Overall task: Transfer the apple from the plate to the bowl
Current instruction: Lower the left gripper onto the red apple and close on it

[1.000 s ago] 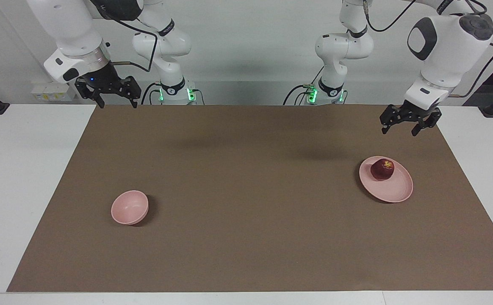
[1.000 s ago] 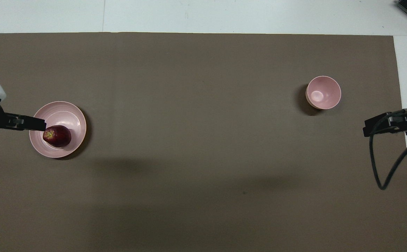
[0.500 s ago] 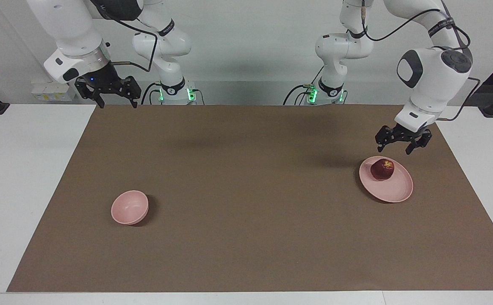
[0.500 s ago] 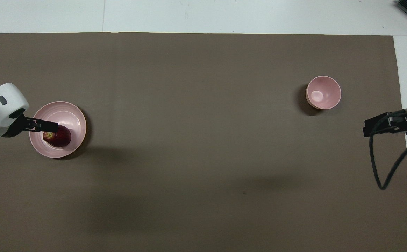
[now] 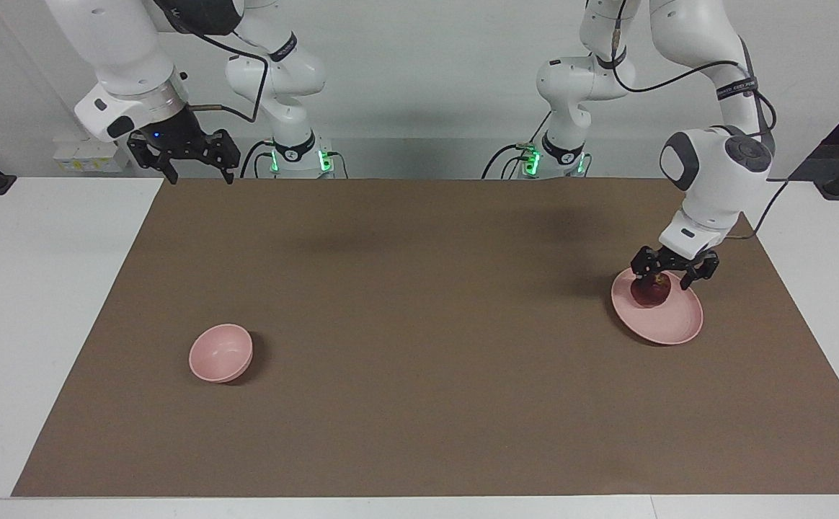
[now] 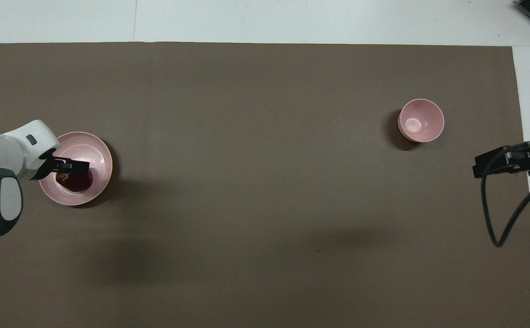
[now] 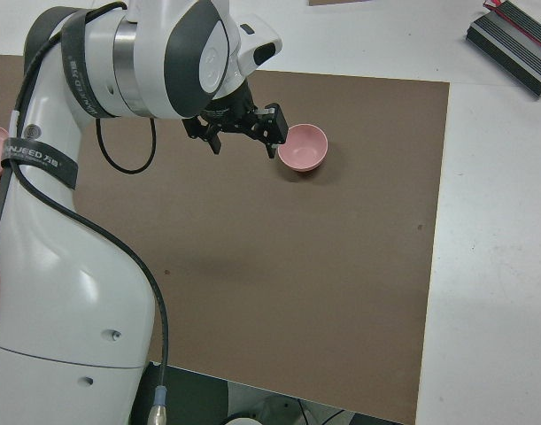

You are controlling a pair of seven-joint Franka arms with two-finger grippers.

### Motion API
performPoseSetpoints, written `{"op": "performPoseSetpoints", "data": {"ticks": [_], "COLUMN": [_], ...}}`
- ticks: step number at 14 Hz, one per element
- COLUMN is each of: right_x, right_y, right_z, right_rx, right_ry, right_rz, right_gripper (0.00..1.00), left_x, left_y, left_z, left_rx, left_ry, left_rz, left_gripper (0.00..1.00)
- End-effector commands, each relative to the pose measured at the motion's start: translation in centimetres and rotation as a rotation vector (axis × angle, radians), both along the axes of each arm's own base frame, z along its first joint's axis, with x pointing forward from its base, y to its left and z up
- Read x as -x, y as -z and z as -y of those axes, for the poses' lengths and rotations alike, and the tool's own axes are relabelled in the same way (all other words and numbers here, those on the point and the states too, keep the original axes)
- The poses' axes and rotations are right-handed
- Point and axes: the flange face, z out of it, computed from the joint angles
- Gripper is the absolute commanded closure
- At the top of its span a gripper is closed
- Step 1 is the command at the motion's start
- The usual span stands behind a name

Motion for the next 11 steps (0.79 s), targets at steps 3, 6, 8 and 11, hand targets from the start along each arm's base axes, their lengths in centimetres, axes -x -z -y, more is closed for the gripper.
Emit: {"op": "performPoseSetpoints", "data": {"ticks": [3,6,8,11], "right_x": [-0.1,-0.8,-0.7,-0.4], "right_y": [-0.2,-0.3,0.0,0.8], "right_z": [0.1,0.3,0.7,0.4], "right_rx": [-0.015,-0.016,-0.013,-0.086], "right_ry": [0.001,0.008,0.07,0.148], "right_rz": [0.003,0.044,0.039,0.004], "right_gripper": [0.0,0.0,0.0,0.0], "left_x": [1.5,2.3,2.4,1.0], "left_y": [2.9,3.5,3.6,2.7], "left_z": [-1.0,-1.0,-1.0,-1.0], "left_rx": [-0.004,-0.002,-0.001,-0.006], "left_ry": [-0.003,-0.005,-0.005,-0.003], "left_rz": [-0.009,-0.029,-0.032,0.013], "left_gripper": [0.0,0.0,0.19,0.68]}}
